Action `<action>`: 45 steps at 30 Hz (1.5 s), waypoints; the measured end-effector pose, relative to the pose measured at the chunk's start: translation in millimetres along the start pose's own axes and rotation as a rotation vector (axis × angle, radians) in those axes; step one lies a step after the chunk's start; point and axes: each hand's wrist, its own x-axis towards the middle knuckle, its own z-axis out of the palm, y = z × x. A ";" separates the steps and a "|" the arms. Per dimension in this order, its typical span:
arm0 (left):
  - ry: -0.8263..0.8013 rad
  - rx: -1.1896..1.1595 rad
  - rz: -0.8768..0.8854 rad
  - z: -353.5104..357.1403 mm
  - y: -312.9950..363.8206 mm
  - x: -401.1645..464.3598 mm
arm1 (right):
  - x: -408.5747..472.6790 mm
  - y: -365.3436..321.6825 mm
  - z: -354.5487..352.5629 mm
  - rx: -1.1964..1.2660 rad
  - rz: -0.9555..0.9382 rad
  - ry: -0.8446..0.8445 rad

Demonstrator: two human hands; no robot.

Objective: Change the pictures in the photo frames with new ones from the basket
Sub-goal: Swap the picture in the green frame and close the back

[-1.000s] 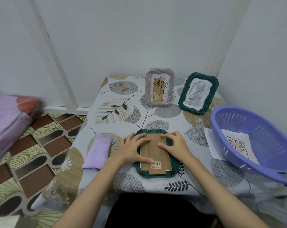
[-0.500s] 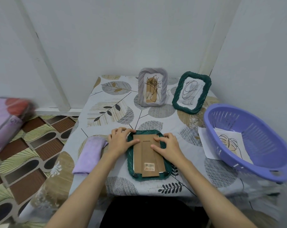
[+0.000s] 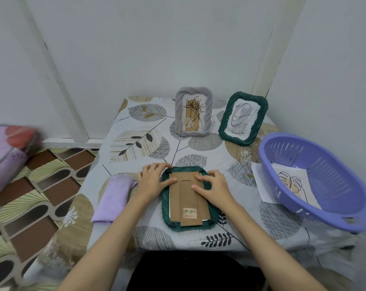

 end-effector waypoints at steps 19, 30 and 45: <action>-0.129 0.055 0.125 -7.2 21.4 -29.8 | -3.2 -3.3 -16.8 0.049 0.023 -0.129; -0.282 0.090 0.112 -1.4 27.4 -61.5 | -52.7 5.6 -48.3 -0.246 -0.171 -0.318; -0.197 0.078 0.118 10.6 25.8 -78.7 | -68.7 19.5 -36.5 -0.148 -0.197 -0.197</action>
